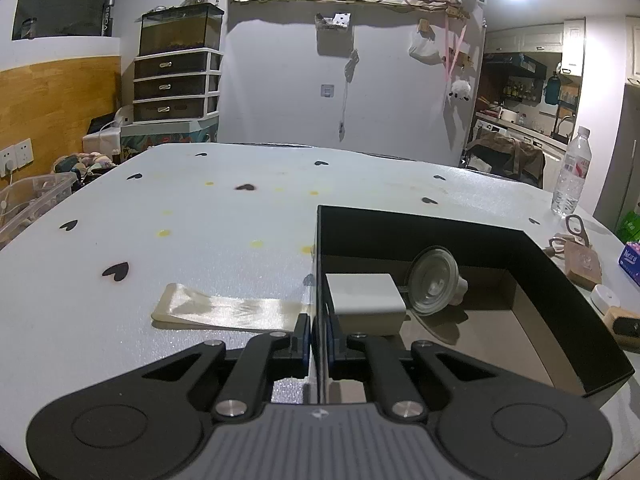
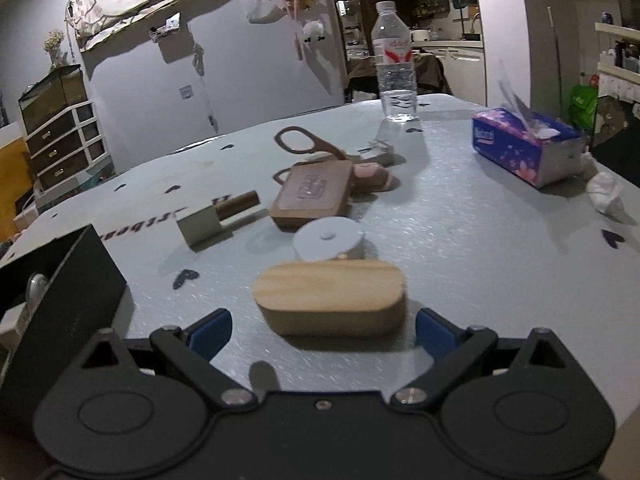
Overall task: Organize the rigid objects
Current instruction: 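Move the right gripper back to the wooden oval block and grasp it, then place the wooden oval block into the black box and open the right gripper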
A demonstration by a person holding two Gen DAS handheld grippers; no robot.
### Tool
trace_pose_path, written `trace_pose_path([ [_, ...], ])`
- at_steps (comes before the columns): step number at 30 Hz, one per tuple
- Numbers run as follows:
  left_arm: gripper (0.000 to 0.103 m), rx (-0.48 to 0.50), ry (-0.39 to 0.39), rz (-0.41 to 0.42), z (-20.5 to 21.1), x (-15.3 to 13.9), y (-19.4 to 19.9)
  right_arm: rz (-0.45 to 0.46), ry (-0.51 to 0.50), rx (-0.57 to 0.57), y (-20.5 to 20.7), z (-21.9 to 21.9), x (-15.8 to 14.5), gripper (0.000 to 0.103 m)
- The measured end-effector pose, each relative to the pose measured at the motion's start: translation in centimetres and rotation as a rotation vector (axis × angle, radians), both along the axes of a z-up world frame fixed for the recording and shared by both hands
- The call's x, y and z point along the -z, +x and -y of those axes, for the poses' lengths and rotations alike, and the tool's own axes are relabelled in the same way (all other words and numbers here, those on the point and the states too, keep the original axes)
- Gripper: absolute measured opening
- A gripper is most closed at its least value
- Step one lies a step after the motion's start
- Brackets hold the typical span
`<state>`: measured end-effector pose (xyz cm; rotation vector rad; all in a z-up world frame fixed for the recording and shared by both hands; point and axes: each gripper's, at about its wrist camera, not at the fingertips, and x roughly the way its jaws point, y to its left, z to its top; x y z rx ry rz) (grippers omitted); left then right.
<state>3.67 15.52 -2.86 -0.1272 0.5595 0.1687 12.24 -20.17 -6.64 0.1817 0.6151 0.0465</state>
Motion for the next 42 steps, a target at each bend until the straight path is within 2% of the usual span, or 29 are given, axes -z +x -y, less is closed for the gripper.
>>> trace_pose_path([
  [10,0.008,0.001,0.002,0.0,0.0,0.1,0.0,0.005,-0.086,0.038,2.3,-0.4,0.1,0.097],
  [17,0.008,0.002,0.003,0.0,0.1,0.2,0.0,0.018,-0.145,-0.079,2.5,0.0,0.0,0.097],
  [19,0.008,0.001,0.003,0.0,0.1,0.2,0.0,0.006,-0.129,-0.115,2.7,0.5,0.0,0.097],
  [22,0.008,0.001,0.004,0.0,0.1,0.2,0.0,-0.02,-0.062,-0.161,3.0,1.4,0.0,0.09],
  [26,0.008,0.001,0.004,0.0,0.1,0.2,0.0,-0.022,-0.065,-0.164,2.7,1.5,-0.1,0.089],
  [29,0.008,0.001,0.005,0.0,0.1,0.2,0.0,-0.024,-0.025,-0.168,2.4,1.3,-0.7,0.089],
  [32,0.008,0.001,0.004,0.0,0.1,0.2,0.0,0.044,-0.013,-0.267,1.6,0.1,-3.1,0.089],
  [37,0.008,0.001,0.006,0.0,0.2,0.2,0.0,0.169,-0.1,-0.593,0.2,-4.5,-7.8,0.089],
  [42,0.008,0.006,0.02,0.002,0.3,0.2,0.0,0.18,-0.205,-0.92,0.9,-9.8,-10.7,0.089],
])
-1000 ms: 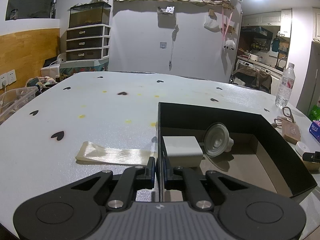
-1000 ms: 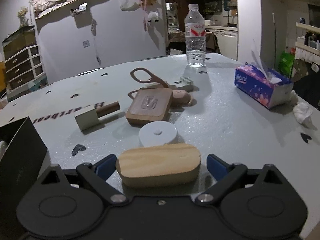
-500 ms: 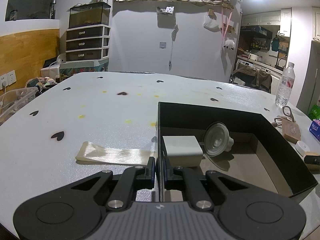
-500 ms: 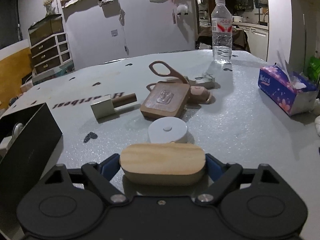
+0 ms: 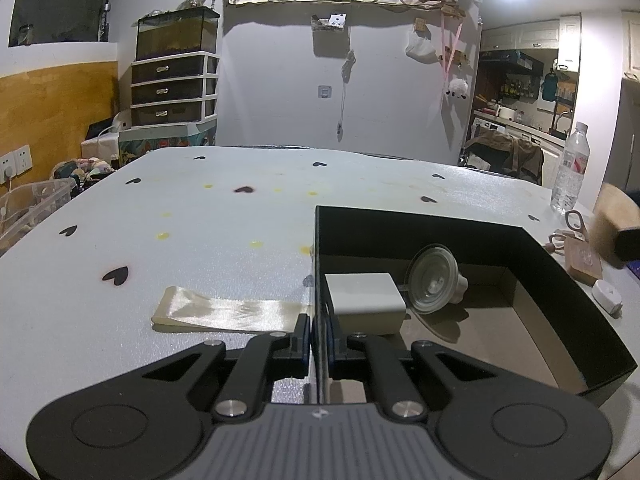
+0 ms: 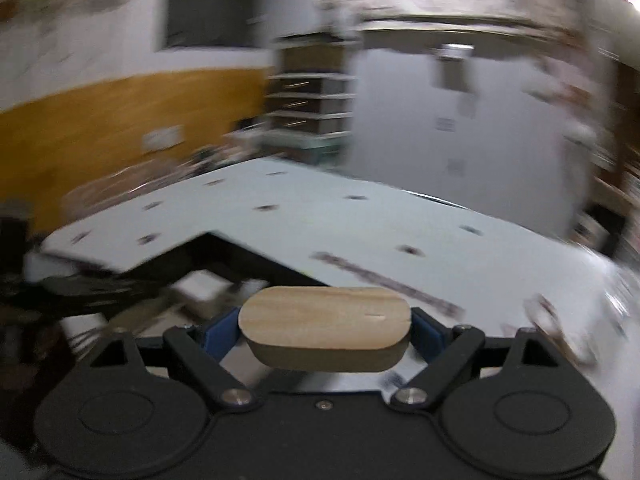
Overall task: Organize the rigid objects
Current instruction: 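Place the wooden oval block into the black box and open the right gripper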
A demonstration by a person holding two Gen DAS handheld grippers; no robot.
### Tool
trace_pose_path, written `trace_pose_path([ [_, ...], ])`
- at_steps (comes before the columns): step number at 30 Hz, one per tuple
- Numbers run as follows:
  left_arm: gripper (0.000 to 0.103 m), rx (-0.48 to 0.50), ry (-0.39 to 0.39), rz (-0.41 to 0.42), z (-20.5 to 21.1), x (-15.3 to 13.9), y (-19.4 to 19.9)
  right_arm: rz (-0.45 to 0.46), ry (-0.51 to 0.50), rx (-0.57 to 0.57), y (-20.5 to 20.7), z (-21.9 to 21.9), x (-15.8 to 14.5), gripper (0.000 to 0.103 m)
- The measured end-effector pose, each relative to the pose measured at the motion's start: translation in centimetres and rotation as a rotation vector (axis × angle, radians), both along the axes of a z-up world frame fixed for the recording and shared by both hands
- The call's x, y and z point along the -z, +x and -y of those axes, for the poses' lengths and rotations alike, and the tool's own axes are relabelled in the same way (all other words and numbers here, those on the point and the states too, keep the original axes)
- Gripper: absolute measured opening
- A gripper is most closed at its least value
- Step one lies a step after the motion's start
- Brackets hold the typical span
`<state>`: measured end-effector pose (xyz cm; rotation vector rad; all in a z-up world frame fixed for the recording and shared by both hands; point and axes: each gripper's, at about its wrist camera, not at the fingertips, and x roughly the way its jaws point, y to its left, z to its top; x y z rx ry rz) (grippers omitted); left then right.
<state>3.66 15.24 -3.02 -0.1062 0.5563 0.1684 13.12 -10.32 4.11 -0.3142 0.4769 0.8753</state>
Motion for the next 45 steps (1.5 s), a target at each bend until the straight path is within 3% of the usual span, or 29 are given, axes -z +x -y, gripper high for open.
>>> trace_pose_path([
  [5,0.008,0.009,-0.001,0.0,-0.1,-0.1,0.1,0.073,-0.258,-0.246,1.7,-5.7,0.6,0.089],
  [10,0.008,0.019,-0.004,0.003,-0.3,-0.2,0.0,-0.017,-0.432,-0.389,4.1,-9.1,2.5,0.089],
  [16,0.008,0.026,-0.014,0.005,-0.6,-0.1,0.0,-0.036,-0.583,-0.452,4.6,-10.4,4.1,0.09],
  [19,0.008,0.025,-0.018,0.007,-0.6,-0.1,0.0,0.035,-0.724,-0.431,4.1,-11.2,5.3,0.09],
  [23,0.008,0.026,-0.018,0.006,-0.6,-0.1,0.0,0.113,-0.824,-0.429,2.8,-11.9,5.5,0.09],
  [36,0.008,0.027,-0.018,0.004,-0.5,0.0,0.0,0.142,-0.827,-0.433,1.7,-11.1,4.8,0.09],
  [45,0.008,0.026,-0.023,0.002,-0.6,0.1,0.1,0.127,-0.723,-0.407,1.0,-9.6,2.5,0.085],
])
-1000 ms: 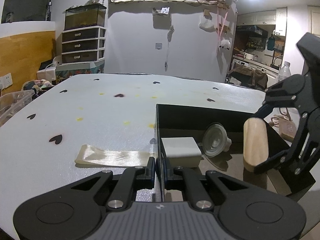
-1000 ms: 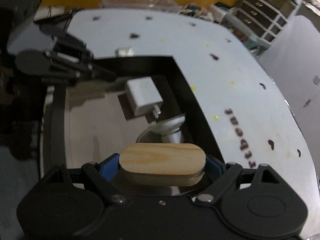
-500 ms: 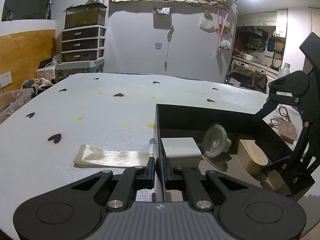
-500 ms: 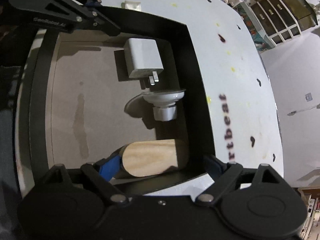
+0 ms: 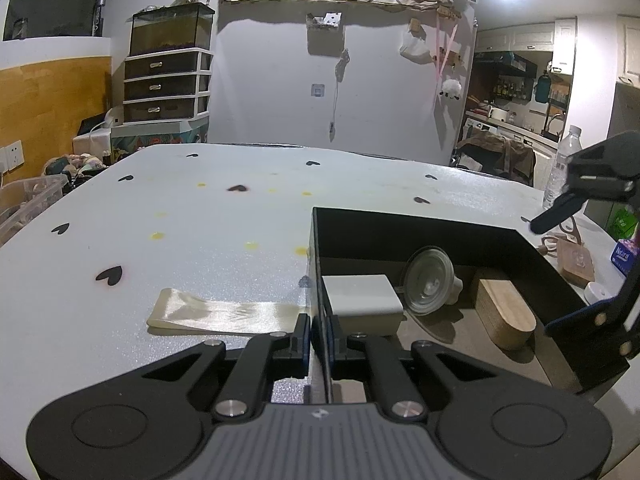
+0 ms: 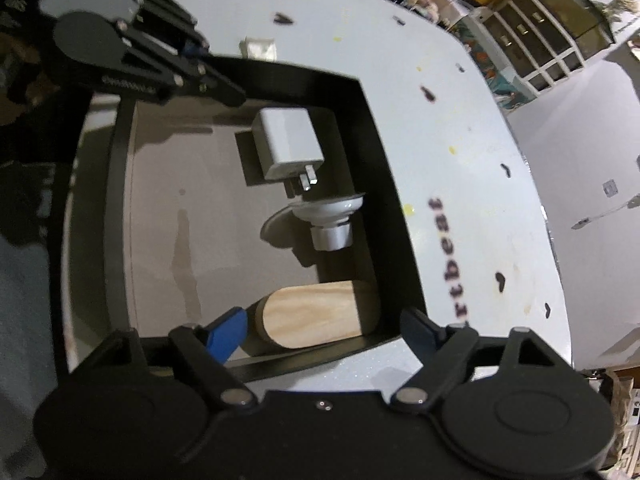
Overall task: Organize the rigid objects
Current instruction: 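Place the wooden oval block into the black box and open the right gripper, then move the right gripper to the brown square hook pad and grasp it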
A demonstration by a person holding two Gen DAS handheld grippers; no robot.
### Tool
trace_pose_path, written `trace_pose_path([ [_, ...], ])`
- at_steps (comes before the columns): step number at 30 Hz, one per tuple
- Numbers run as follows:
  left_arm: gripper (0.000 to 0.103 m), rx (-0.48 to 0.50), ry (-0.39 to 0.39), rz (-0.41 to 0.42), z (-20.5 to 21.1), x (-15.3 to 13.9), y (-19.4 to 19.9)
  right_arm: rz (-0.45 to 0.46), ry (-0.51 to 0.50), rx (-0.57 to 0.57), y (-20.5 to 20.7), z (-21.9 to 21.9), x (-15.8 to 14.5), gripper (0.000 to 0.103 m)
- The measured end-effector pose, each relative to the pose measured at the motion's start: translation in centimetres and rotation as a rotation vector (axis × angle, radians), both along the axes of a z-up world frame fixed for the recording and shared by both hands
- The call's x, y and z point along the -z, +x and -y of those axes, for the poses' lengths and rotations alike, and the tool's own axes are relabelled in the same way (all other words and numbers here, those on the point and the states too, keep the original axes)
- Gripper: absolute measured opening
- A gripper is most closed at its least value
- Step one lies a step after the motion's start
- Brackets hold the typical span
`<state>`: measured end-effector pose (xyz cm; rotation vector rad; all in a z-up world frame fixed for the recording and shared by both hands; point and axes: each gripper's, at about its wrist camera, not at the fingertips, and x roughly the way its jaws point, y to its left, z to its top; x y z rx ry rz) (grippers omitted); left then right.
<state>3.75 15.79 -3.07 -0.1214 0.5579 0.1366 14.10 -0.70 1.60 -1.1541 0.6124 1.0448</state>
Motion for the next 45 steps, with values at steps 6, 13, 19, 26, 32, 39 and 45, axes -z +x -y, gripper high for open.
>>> trace_pose_path([
  [6,0.008,0.0,0.002,-0.001,0.0,0.1,0.1,0.004,0.131,0.061,-0.7,2.2,-2.5,0.086],
  [13,0.008,-0.004,0.002,-0.004,0.0,0.1,0.2,-0.028,0.337,0.151,-1.7,5.8,-5.1,0.09],
  [19,0.008,-0.005,0.001,-0.006,-0.1,0.1,0.2,-0.051,0.539,0.305,-2.4,9.2,-5.3,0.097],
  [26,0.008,-0.006,0.002,-0.006,0.0,0.0,0.2,-0.023,0.719,0.528,-2.6,12.7,-3.6,0.103],
  [32,0.008,-0.009,0.005,-0.011,-0.1,0.1,0.3,0.049,0.835,0.731,-2.6,15.1,-1.4,0.103],
  [39,0.008,-0.011,0.001,-0.009,-0.1,0.2,0.3,0.143,0.903,0.93,-2.5,17.0,1.1,0.103],
  [45,0.008,-0.013,-0.001,-0.008,-0.1,0.2,0.3,0.155,0.944,1.07,-1.6,18.3,2.9,0.103],
])
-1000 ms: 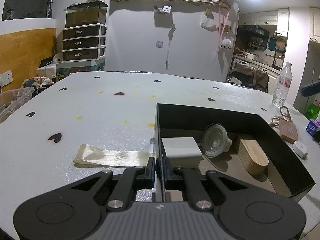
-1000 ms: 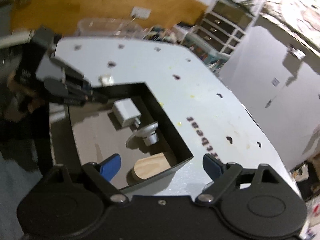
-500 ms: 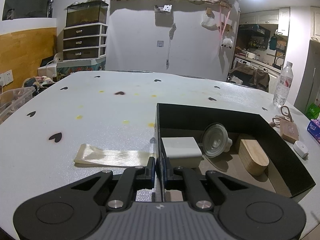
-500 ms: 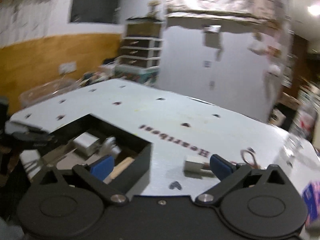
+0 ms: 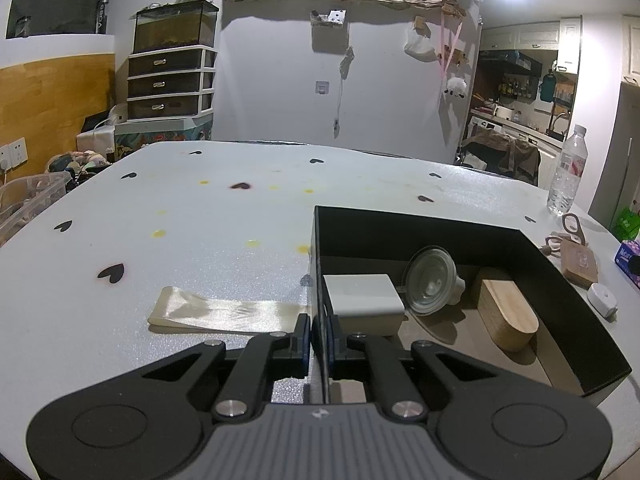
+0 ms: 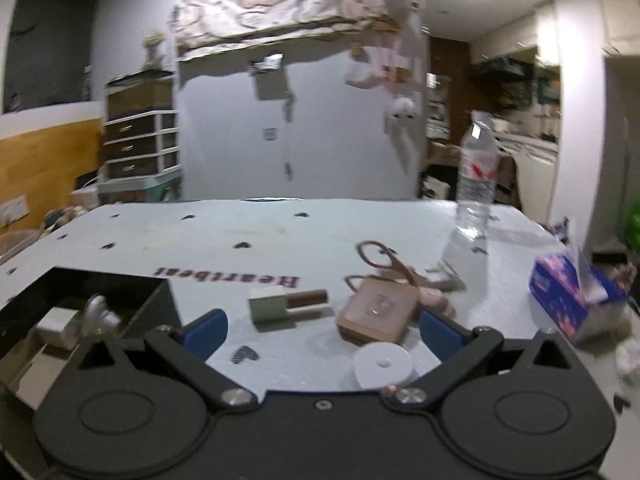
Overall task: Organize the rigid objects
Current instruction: 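Move the right gripper to the brown square hook pad and grasp it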
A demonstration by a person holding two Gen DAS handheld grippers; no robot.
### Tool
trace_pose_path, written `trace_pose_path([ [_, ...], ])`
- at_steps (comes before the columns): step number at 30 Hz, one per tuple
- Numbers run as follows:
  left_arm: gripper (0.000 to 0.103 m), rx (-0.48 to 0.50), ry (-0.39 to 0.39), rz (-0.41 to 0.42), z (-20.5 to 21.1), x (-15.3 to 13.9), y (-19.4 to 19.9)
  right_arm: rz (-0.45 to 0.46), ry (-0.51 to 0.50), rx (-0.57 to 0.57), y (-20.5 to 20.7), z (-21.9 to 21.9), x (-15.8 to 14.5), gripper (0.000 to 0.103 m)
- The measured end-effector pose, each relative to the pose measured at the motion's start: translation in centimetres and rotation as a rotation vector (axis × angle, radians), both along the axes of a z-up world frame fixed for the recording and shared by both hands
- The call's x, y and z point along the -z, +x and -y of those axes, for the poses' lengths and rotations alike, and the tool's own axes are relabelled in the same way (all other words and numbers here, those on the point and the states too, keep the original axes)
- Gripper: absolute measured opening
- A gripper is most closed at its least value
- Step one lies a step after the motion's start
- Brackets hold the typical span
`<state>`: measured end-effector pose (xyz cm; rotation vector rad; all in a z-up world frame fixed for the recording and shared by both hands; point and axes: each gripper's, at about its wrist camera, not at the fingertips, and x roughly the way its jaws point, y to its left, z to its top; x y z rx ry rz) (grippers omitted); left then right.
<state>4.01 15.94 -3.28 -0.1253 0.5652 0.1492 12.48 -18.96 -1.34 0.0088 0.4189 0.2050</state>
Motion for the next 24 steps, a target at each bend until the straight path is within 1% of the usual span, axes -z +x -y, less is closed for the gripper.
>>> trace_pose_path([
  [4,0.008,-0.003,0.003,0.001,0.1,0.0,0.0,-0.037,0.046,0.095,1.7,0.6,0.8,0.103],
  [6,0.008,-0.003,0.0,0.0,0.1,-0.1,0.0,-0.052,0.079,0.12,2.8,0.9,0.9,0.103],
  [9,0.008,-0.002,0.002,0.0,0.2,0.0,0.0,-0.085,0.102,0.168,4.8,1.0,1.1,0.102],
  [10,0.008,-0.003,0.002,0.0,0.1,-0.1,0.0,-0.102,0.111,0.183,5.7,1.0,1.1,0.097],
  [11,0.008,-0.003,0.001,0.0,0.2,-0.1,0.0,-0.123,0.125,0.193,6.7,1.1,1.3,0.091],
  [13,0.008,-0.002,0.002,0.0,0.1,-0.1,0.0,-0.163,0.153,0.212,8.5,1.3,1.7,0.085],
  [15,0.008,-0.003,0.002,0.0,0.2,-0.1,0.0,-0.207,0.168,0.247,10.4,1.5,2.2,0.083],
  [18,0.008,-0.003,0.001,0.0,0.1,-0.1,0.0,-0.238,0.165,0.287,12.5,1.3,3.0,0.082],
  [22,0.008,-0.003,0.001,0.0,0.2,-0.1,0.0,-0.291,0.177,0.324,14.3,1.0,3.9,0.081],
  [24,0.008,-0.003,0.001,-0.001,0.1,-0.1,0.0,-0.309,0.172,0.334,14.8,0.7,4.2,0.079],
])
